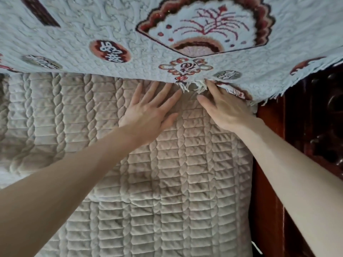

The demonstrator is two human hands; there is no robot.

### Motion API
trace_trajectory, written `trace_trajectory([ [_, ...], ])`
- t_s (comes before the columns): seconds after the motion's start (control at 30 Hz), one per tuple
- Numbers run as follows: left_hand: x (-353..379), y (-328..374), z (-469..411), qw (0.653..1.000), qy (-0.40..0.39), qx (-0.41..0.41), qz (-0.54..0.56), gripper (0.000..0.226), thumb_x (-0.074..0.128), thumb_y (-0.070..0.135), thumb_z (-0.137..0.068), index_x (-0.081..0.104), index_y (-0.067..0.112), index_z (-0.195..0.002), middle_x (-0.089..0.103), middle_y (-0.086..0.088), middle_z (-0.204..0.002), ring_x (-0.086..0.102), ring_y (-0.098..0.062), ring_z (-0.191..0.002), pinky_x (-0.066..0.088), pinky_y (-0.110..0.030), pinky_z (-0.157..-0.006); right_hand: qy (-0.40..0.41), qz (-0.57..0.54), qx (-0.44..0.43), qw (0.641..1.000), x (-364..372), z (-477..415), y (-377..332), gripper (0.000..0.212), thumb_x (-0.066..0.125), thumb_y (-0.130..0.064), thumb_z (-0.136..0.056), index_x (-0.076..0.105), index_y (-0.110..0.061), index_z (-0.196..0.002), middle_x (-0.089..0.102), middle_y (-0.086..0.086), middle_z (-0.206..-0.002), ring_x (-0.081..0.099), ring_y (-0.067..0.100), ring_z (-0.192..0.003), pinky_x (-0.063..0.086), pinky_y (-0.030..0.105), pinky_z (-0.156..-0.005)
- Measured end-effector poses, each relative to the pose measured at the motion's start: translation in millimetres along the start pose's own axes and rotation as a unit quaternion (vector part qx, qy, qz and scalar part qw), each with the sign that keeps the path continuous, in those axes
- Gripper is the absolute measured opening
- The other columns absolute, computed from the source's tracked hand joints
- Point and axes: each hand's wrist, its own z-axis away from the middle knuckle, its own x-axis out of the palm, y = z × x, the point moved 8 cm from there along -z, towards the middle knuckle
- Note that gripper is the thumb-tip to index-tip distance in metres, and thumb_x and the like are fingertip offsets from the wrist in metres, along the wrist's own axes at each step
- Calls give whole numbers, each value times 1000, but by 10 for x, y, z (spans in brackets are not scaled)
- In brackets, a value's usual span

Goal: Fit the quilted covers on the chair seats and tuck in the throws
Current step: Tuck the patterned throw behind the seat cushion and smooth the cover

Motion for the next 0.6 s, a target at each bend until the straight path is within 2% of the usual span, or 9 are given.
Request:
trace_trajectory([
  [0.1,-78,81,-117,1000,-10,10,0,65,13,54,-97,22,23,-153,37,-8,-153,31,-32,-142,16,-54,-116,55,21,-4,998,37,240,12,63,18,-61,-99,8,-32,-154,31,5,-156,42,28,-131,34,42,-102],
  [0.17,-115,108,-249,1000,-7,-2,2,62,15,54,-100,18,23,-154,35,-4,-154,29,-28,-141,15,-54,-116,94,48,16,994,91,444,125,71,13,-62,-96,11,-22,-155,23,4,-160,25,25,-143,13,47,-118],
  [0.2,-92,105,-303,1000,-12,-17,8,62,15,54,-100,16,23,-154,31,-2,-155,25,-26,-143,13,-54,-116,96,61,25,993,130,521,193,74,10,-62,-93,11,-20,-155,20,4,-161,19,23,-146,4,48,-120],
  [0.27,-56,107,-348,999,-15,-44,16,69,9,60,-95,14,25,-154,27,1,-157,19,-24,-145,7,-56,-116,90,83,21,992,191,576,241,75,6,-60,-92,7,-21,-156,13,2,-162,12,22,-148,-2,47,-120],
  [0.37,-16,161,-318,998,-9,-56,19,73,7,62,-92,14,25,-154,28,1,-156,18,-23,-145,4,-57,-116,95,81,-5,992,157,510,181,69,10,-59,-97,8,-22,-156,11,-1,-163,11,22,-148,-1,45,-119],
  [0.47,-8,170,-303,998,-15,-57,21,71,11,60,-93,11,26,-155,28,0,-156,18,-24,-144,3,-57,-117,88,53,8,995,69,328,200,64,20,-54,-101,15,-20,-154,24,0,-159,20,22,-145,3,43,-116],
  [0.6,47,179,-294,999,-12,-49,2,70,7,62,-93,7,28,-155,29,-3,-156,20,-28,-144,2,-57,-116,101,76,20,992,4,149,311,63,18,-58,-99,32,-20,-148,42,4,-150,32,23,-140,7,47,-118],
])
